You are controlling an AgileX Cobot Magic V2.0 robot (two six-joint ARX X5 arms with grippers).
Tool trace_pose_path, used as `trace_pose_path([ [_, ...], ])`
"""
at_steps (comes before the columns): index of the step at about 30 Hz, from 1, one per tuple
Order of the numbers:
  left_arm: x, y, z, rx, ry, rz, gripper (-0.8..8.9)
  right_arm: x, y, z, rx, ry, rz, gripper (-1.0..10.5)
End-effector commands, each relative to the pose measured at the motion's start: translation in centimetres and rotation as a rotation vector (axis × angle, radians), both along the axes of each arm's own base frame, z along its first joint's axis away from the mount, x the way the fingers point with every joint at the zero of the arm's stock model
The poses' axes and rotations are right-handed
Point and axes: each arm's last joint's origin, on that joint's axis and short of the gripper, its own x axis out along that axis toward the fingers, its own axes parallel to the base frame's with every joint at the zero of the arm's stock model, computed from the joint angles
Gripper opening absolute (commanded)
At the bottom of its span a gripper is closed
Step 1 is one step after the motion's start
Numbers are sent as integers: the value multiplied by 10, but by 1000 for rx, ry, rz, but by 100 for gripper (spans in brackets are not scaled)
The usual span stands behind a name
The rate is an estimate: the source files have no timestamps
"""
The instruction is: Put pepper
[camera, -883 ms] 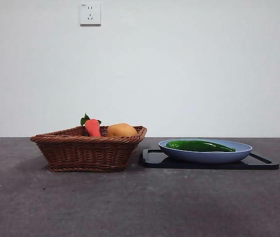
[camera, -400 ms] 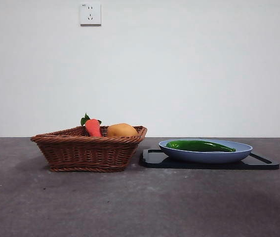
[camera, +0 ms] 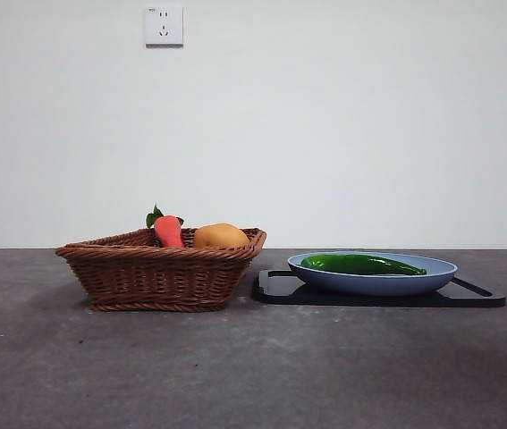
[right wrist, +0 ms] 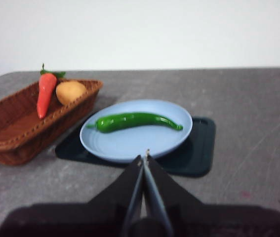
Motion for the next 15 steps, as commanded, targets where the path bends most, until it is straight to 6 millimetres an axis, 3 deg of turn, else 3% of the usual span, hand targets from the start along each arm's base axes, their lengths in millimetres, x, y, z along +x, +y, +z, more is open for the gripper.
trace_pose_path([
  [1, 0, 0, -3, -6, -1, 6, 8, 0, 0, -3, 18, 1, -3, 11],
  [6, 0, 0, -3, -6, -1, 6, 8, 0, 0, -13, 12, 73, -3, 11],
  [15, 0, 0, -3, -6, -1, 5, 8, 0, 0, -13, 62, 91, -9, 11],
])
